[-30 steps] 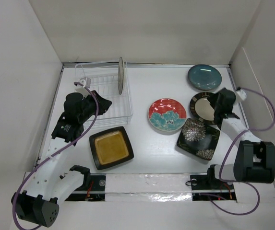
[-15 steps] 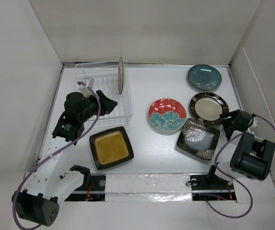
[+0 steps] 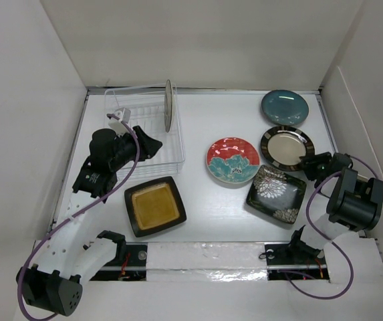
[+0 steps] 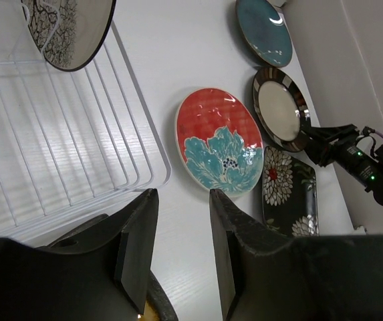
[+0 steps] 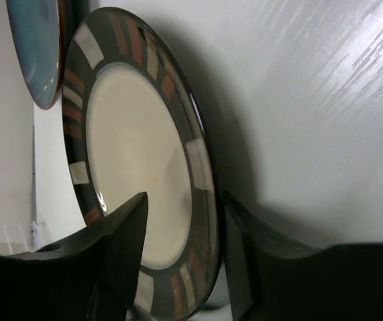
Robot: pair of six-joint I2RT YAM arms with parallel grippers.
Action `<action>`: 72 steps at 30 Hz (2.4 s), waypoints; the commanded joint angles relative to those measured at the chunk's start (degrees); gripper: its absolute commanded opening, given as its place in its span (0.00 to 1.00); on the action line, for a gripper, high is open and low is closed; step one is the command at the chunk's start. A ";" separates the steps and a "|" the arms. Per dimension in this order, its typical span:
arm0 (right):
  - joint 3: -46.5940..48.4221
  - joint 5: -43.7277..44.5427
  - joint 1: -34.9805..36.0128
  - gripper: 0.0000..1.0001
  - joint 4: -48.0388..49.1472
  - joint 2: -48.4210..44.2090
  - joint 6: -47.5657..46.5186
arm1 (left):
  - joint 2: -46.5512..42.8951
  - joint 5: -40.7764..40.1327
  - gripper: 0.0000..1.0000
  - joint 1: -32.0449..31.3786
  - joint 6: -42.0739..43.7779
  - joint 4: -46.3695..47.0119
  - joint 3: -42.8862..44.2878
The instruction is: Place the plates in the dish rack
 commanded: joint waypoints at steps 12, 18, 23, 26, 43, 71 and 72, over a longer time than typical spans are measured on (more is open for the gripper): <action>-6.85 4.58 -1.33 0.05 3.06 -12.30 4.91 | -1.41 -1.60 0.32 0.48 1.07 1.15 1.28; -6.07 10.29 -0.28 0.00 -6.16 -29.94 2.29 | -1.32 -1.95 0.32 0.48 1.07 1.06 1.37; 0.43 16.71 4.81 0.00 -15.83 -42.59 -2.38 | -0.88 -3.35 0.32 0.48 1.34 0.18 3.21; 6.67 18.12 9.38 0.00 -17.86 -44.72 -4.49 | -0.18 -2.31 0.32 0.48 0.99 0.97 3.13; 66.77 43.60 65.26 0.00 -33.24 -16.10 -27.07 | -2.37 -5.11 0.00 0.48 0.55 3.52 2.16; 122.87 75.60 83.31 0.00 -30.71 37.18 -60.81 | -4.40 -15.66 0.08 -1.98 -2.00 -3.24 5.68; 122.87 75.78 83.31 0.00 -27.48 37.62 -62.31 | -4.14 -15.66 0.08 -1.98 -2.18 -3.24 5.85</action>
